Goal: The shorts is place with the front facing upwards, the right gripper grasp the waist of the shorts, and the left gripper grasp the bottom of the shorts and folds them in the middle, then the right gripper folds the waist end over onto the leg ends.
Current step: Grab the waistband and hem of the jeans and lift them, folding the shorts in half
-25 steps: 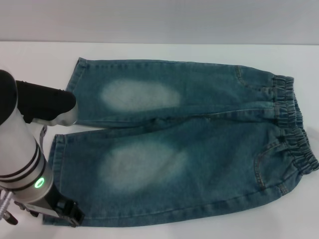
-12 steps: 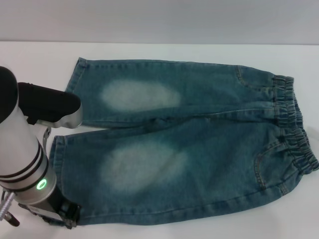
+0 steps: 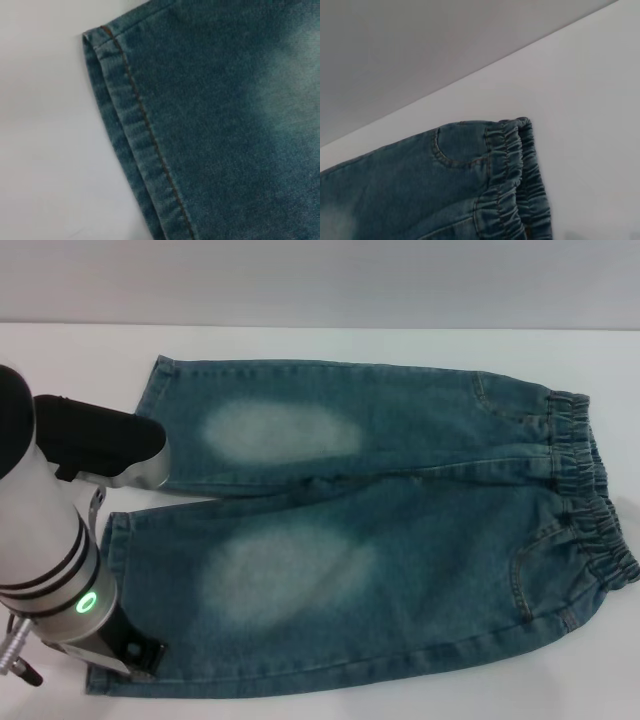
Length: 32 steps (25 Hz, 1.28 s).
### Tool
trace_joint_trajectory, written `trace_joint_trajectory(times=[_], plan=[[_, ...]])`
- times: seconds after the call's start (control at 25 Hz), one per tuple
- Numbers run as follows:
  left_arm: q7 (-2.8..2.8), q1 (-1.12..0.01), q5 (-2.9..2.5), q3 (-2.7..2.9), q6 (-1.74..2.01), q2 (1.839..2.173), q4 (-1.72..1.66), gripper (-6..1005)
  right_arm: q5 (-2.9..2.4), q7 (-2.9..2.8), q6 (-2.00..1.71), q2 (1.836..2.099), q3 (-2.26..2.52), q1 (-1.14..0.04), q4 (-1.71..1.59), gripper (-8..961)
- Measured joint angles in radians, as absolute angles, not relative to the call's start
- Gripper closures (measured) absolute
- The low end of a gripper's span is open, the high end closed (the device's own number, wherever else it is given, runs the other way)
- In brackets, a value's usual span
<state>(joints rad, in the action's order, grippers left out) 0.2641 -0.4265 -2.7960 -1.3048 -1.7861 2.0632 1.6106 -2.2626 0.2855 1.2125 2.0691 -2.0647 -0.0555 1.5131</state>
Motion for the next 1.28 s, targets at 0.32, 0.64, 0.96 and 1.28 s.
trace_joint_trajectory(times=[0.32,0.64,0.96,1.28], plan=[[0.274,-0.412,-2.795,-1.326,-1.799,2.062,1.65,958,-2.263,0.287,1.219,2.069,-2.065,-0.052,1.518,185],[0.299,-0.396,-2.818,-1.3,-1.803,2.063,1.68,902,-2.263,0.289,1.219,2.071,-2.065,-0.052,1.516,185],[0.312,-0.397,-2.841,-1.288,-1.8,2.063,1.654,554,-2.263,0.29,1.22,2.069,-2.07,-0.058,1.513,185],[0.311,-0.401,-2.842,-1.287,-1.786,2.063,1.617,370,-2.263,0.29,1.22,2.068,-2.074,-0.06,1.512,185]])
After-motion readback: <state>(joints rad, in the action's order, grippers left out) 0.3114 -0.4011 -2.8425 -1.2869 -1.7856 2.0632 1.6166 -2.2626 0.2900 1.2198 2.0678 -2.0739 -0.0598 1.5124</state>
